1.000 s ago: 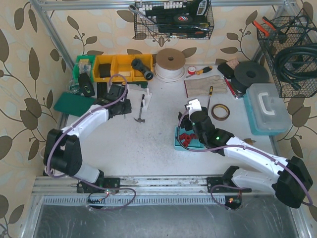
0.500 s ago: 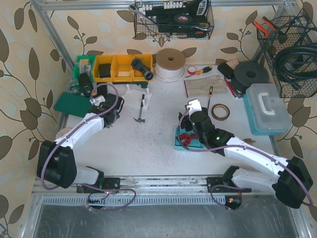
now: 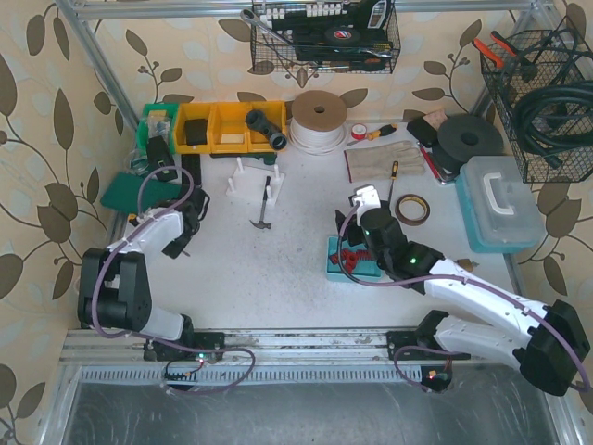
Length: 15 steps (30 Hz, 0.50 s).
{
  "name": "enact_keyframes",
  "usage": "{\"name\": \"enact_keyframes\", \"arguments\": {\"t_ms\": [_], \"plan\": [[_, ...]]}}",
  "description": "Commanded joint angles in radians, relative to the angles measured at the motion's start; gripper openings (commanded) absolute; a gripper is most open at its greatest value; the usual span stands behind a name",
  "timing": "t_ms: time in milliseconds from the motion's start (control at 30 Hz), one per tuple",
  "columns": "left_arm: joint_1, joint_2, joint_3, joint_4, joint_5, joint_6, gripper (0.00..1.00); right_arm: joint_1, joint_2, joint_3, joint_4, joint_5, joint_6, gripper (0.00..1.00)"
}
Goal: Install the large spring
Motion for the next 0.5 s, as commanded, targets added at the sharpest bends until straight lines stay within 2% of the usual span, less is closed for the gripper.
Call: {"name": "enact_keyframes", "arguments": {"t_ms": [0, 467], "plan": [[0.035, 0.026, -0.001, 0.059, 0.062, 0.045, 0.00, 0.006, 0.010, -0.013, 0.010, 0.001, 0.004, 0.84], [0.149, 0.164, -0.016, 0.120, 0.182, 0.036, 0.00, 0.007, 0.009, -0.014, 0.012, 0.003, 0.000, 0.84]]}}
